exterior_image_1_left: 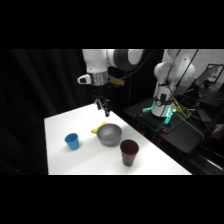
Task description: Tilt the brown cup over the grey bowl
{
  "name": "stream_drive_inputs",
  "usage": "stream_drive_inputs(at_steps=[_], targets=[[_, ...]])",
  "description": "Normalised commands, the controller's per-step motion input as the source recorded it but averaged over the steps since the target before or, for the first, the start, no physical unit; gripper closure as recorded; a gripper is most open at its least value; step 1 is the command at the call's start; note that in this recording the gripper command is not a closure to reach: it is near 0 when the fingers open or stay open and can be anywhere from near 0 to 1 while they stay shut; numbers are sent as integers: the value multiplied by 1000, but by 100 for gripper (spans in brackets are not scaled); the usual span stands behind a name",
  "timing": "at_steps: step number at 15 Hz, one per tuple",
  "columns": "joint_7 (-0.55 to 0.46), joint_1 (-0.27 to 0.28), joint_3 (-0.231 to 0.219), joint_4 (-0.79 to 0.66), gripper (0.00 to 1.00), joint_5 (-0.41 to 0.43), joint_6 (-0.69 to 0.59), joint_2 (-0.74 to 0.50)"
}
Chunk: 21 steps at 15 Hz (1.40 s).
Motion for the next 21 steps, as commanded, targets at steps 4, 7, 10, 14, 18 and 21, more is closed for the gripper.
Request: stream_drive_inputs(at_steps=[4,7,10,14,18,21], targets=[[34,43,67,49,0,-2,-60,0],[172,148,136,152,0,-105,-133,13],[237,150,118,209,0,-181,-148,50],[259,128,97,219,0,-121,-144,115],[183,118,100,97,0,43,-92,38],[136,118,105,-55,0,111,27,-70]])
